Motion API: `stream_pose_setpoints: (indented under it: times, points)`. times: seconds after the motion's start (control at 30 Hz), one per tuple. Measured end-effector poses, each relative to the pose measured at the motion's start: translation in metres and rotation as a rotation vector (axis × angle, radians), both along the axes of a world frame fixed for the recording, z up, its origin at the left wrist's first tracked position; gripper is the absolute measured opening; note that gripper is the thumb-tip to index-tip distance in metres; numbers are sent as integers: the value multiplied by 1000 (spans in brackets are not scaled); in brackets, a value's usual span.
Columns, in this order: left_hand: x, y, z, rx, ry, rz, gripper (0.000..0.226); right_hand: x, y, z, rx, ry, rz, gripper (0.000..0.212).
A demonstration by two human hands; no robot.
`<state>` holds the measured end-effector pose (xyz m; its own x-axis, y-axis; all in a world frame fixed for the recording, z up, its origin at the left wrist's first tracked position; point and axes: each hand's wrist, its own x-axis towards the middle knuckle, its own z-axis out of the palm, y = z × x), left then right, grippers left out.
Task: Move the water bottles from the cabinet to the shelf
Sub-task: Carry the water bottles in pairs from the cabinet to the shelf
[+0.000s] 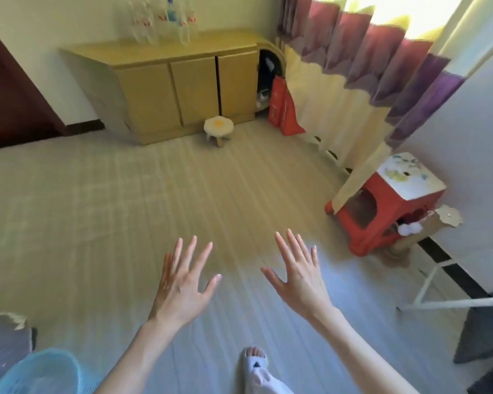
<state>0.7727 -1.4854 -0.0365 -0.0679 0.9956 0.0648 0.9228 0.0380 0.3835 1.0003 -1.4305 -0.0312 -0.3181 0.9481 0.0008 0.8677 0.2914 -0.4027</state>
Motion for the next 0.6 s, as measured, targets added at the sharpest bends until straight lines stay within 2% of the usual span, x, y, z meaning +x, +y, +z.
stream_pose_setpoints:
  times: [0.2, 0.4, 0.6]
  points:
    - [-50, 110, 11, 8, -24, 154, 69, -61, 147, 7, 11, -20, 149, 75]
    - [-133, 207, -10, -47, 18, 263, 75, -148, 276, -6, 15, -76, 277, 79]
    - [-248, 359, 14, 32, -21, 306, 78, -251, 434, 16, 49, -93, 273, 78]
